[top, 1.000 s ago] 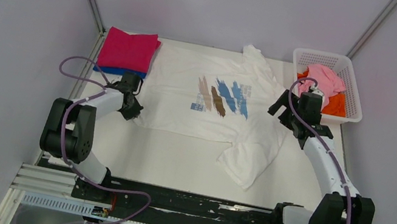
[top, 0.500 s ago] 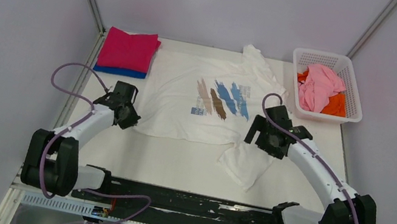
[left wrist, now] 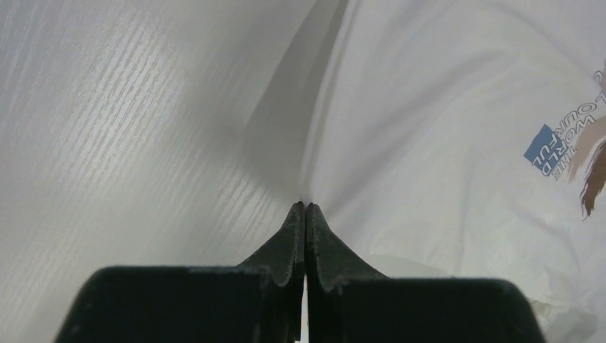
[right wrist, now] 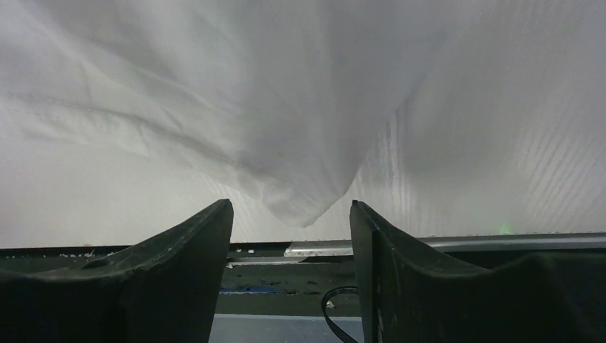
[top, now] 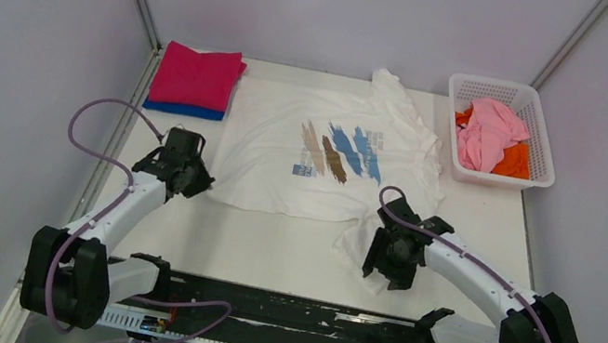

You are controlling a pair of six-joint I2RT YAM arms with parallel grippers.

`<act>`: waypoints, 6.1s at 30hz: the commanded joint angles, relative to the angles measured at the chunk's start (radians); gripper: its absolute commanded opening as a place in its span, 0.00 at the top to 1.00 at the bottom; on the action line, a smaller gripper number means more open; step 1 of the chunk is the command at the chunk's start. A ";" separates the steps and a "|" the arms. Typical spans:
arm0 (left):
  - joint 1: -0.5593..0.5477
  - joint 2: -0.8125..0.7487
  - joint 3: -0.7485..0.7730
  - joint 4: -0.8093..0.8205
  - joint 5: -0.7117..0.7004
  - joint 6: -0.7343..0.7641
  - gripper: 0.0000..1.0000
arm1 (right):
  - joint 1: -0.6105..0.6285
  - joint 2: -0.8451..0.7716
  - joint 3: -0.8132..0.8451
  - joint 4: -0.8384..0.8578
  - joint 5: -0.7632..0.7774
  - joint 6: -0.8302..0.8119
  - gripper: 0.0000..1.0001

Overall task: Fold and stack the t-shirts
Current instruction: Flatten out the tshirt

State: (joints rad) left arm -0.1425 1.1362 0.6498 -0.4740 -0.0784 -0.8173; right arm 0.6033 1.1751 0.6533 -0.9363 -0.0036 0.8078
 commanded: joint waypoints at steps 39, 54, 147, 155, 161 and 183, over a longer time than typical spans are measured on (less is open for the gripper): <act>0.000 -0.111 0.666 0.226 -0.046 0.011 1.00 | -0.560 -0.132 0.824 0.529 0.187 -0.403 1.00; 0.000 -0.275 1.082 0.024 -0.037 0.156 1.00 | -0.560 -0.270 1.224 0.526 0.047 -0.628 1.00; -0.028 0.485 0.359 0.248 -0.011 0.054 0.00 | -0.449 0.768 0.655 0.815 -0.229 -0.375 0.00; -0.028 0.512 0.357 0.253 -0.024 0.071 0.00 | -0.426 0.892 0.766 0.843 -0.196 -0.353 0.00; -0.028 0.536 0.363 0.245 -0.043 0.073 0.00 | -0.384 1.028 0.971 0.860 -0.159 -0.357 0.01; -0.028 0.509 0.402 0.168 -0.087 0.093 0.00 | -0.342 0.973 1.138 0.880 -0.125 -0.408 0.00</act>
State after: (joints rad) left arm -0.1741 1.6867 1.0149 -0.2905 -0.1375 -0.7479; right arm 0.2543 2.3749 1.8988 -0.0780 -0.1860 0.4877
